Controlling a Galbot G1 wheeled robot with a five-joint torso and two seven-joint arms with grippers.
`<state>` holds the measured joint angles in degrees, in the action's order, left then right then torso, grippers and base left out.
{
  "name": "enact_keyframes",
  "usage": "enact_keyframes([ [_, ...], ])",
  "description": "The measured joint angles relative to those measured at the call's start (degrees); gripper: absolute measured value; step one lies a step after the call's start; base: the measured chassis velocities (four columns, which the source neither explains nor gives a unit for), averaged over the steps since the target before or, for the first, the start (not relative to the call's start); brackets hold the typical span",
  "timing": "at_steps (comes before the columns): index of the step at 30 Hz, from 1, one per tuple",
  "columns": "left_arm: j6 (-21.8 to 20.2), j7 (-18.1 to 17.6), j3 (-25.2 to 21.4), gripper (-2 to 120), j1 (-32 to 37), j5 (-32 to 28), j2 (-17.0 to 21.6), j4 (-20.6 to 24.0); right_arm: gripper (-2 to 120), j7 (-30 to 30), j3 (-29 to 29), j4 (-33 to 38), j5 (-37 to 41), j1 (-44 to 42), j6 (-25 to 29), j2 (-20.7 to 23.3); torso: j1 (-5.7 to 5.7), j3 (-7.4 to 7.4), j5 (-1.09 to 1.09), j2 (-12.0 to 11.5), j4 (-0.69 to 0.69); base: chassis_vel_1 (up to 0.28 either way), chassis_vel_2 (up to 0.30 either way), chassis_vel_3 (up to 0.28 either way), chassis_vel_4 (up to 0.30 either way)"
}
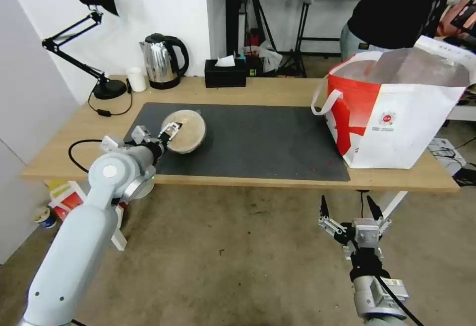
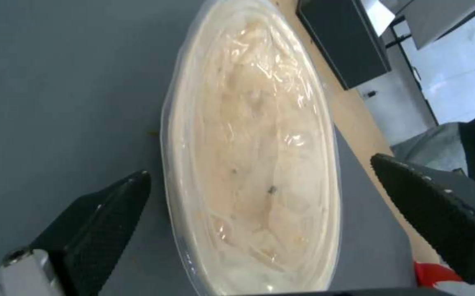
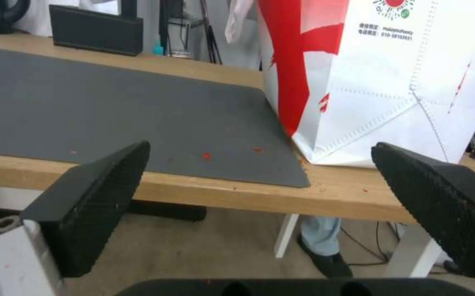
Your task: Pick up the trash from the table and place it into the takeout bag.
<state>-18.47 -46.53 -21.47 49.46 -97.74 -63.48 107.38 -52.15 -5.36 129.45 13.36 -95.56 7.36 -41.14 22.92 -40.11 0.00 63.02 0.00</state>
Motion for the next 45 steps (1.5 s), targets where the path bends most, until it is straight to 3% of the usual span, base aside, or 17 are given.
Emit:
enact_keyframes([
  [15,0.0,0.4,2.3,96,-1.8,1.5,-1.7,-2.9,100,0.0,0.0,0.0,0.0,0.0,0.0,0.0,0.0,0.0,0.01,0.0,0.0,0.0,0.0,0.0,0.0],
  [24,-0.1,1.1,3.1,62,-1.9,2.9,-2.7,-3.8,100,0.0,0.0,0.0,0.0,0.0,0.0,0.0,0.0,0.0,0.0,0.0,0.0,0.0,0.0,0.0,0.0],
  [32,0.0,1.2,3.1,38,-1.8,3.1,-2.6,-3.9,100,0.0,0.0,0.0,0.0,0.0,0.0,0.0,0.0,0.0,0.0,0.0,0.0,0.0,0.0,0.0,0.0],
  [36,0.0,1.3,2.9,18,-1.5,3.3,-2.3,-3.5,100,0.0,0.0,0.0,0.0,0.0,0.0,0.0,0.0,0.0,0.0,0.0,0.0,0.0,0.0,0.0,0.0],
  [38,0.0,1.3,2.9,18,-1.4,3.3,-2.3,-3.5,100,0.0,0.0,0.0,0.0,0.0,0.0,0.0,0.0,0.0,0.0,0.0,0.0,0.0,0.0,0.0,0.0],
  [41,0.1,1.3,2.8,2,-1.3,3.6,-2.3,-3.5,100,0.0,0.0,0.0,0.0,0.0,0.0,0.0,0.0,0.0,0.0,0.0,0.0,0.0,0.0,0.0,0.0],
  [45,0.1,1.4,2.7,0,-1.2,3.7,-2.2,-3.3,100,0.0,0.0,0.0,0.0,0.0,0.0,0.0,0.0,0.0,0.0,0.0,0.0,0.0,0.0,0.0,0.0],
])
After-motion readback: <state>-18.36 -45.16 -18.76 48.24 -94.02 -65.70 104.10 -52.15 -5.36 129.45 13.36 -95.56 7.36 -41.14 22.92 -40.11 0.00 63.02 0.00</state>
